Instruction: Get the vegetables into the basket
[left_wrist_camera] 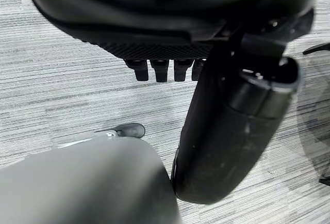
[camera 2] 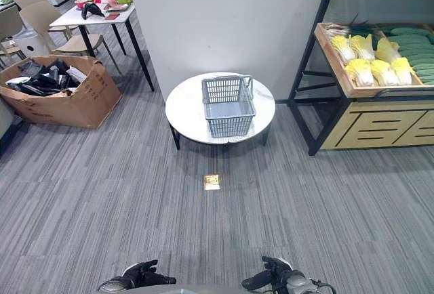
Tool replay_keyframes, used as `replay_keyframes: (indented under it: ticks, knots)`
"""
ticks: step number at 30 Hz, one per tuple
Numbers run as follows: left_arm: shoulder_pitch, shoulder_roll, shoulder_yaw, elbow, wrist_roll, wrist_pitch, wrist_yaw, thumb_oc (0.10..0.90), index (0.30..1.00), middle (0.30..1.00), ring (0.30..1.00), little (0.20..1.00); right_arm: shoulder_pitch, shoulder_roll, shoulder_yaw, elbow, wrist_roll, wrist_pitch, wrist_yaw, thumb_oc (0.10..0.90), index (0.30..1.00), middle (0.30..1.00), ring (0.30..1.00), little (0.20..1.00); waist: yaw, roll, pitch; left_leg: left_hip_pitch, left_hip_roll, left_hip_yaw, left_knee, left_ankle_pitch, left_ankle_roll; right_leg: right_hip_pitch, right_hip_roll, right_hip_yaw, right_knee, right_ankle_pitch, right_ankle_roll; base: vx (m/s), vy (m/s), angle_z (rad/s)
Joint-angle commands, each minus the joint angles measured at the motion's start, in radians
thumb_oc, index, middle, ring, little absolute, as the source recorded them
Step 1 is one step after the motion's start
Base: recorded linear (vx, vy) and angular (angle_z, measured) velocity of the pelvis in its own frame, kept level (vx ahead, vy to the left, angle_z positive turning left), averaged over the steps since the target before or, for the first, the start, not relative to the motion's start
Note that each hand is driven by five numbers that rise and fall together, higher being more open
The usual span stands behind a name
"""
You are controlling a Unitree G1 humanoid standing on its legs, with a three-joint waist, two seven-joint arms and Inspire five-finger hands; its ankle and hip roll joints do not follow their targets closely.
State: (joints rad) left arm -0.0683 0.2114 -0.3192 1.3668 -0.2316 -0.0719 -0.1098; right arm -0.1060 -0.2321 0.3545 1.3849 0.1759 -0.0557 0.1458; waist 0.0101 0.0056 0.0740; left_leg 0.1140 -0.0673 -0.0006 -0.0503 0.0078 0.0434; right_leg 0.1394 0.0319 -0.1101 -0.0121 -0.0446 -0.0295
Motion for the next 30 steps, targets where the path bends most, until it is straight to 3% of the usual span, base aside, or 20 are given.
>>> replay_keyframes:
  ticks: [1,11,19,20,21,23,24,28,30]
  knots:
    - [-0.018,-0.036,-0.027,0.044,0.071,0.002,-0.014,0.9,1.0,1.0,1.0,1.0,0.024,-0.021,0.016,0.06,0.006,0.012,0.004,0.9,1.0,1.0,1.0,1.0,0.013,-0.033,-0.02,-0.015,0.051,-0.017,-0.037,0.007,-0.084,-0.029,-0.125,0.05,-0.075,0.094,0.152,0.03,0.015,0.07]
    - [-0.03,-0.021,-0.014,0.039,0.064,0.003,-0.01,0.9,1.0,1.0,1.0,1.0,0.018,-0.026,0.011,0.053,0.007,0.017,0.004,0.9,1.0,1.0,1.0,1.0,0.018,-0.041,-0.005,-0.025,0.041,-0.016,-0.037,-0.001,-0.069,-0.046,-0.143,0.056,-0.055,0.096,0.16,0.03,0.046,0.03]
    - [-0.056,0.013,0.003,0.061,0.084,0.013,-0.011,0.9,1.0,1.0,1.0,1.0,-0.011,-0.019,0.009,0.04,0.008,0.02,-0.001,0.9,1.0,1.0,1.0,1.0,0.02,-0.064,0.015,-0.028,0.017,0.005,-0.037,-0.018,-0.035,-0.121,-0.168,0.096,0.061,0.084,0.187,0.04,0.109,-0.1]
    - [-0.057,0.027,0.019,0.039,0.072,0.005,0.013,0.9,1.0,1.0,1.0,1.0,-0.02,-0.018,0.025,-0.016,-0.013,0.003,-0.029,0.9,1.0,1.0,1.0,1.0,0.021,-0.08,0.036,-0.013,0.014,0.019,-0.028,-0.035,-0.02,-0.174,-0.169,0.111,0.185,0.092,0.203,0.04,0.129,-0.21]
    - [-0.057,0.027,0.019,0.039,0.072,0.005,0.013,0.9,1.0,1.0,1.0,1.0,-0.02,-0.018,0.025,-0.017,-0.013,0.003,-0.029,0.9,1.0,1.0,1.0,1.0,0.022,-0.081,0.036,-0.013,0.013,0.02,-0.028,-0.035,-0.02,-0.176,-0.17,0.112,0.187,0.091,0.203,0.03,0.122,-0.37]
    - [-0.053,0.029,0.024,0.031,0.062,0.001,0.026,0.9,1.0,1.0,1.0,1.0,-0.018,-0.021,0.009,-0.058,0.006,-0.011,-0.046,0.9,1.0,1.0,1.0,1.0,0.014,-0.097,0.072,0.007,0.008,0.017,-0.012,-0.046,-0.006,-0.241,-0.176,0.132,0.336,0.185,0.217,0.07,0.083,-0.27]
    - [-0.053,0.03,0.019,0.036,0.069,0.001,0.022,0.9,1.0,1.0,1.0,1.0,-0.009,-0.02,0.005,-0.052,0.02,-0.012,-0.041,0.9,1.0,1.0,1.0,1.0,0.001,-0.1,0.08,0.022,0.012,0.002,-0.002,-0.06,-0.001,-0.289,-0.153,0.151,0.38,0.2,0.209,0.17,0.091,0.03]
    - [-0.052,0.035,0.024,0.042,0.06,0.0,0.021,0.9,1.0,1.0,1.0,1.0,0.004,-0.024,0.001,-0.036,0.03,-0.013,-0.039,0.9,1.0,1.0,1.0,1.0,-0.022,-0.107,0.089,0.065,0.013,-0.032,-0.019,-0.073,-0.007,-0.354,-0.118,0.152,0.296,0.194,0.196,0.17,0.0,0.19]
    - [-0.059,0.031,0.023,0.054,0.074,-0.003,0.021,0.9,1.0,1.0,1.0,1.0,0.022,-0.026,-0.021,-0.011,0.048,-0.017,-0.053,0.9,1.0,1.0,1.0,1.0,-0.062,-0.121,0.101,0.111,0.006,-0.079,-0.037,-0.097,-0.011,-0.412,-0.092,0.149,0.127,0.251,0.209,0.3,-0.046,0.31]
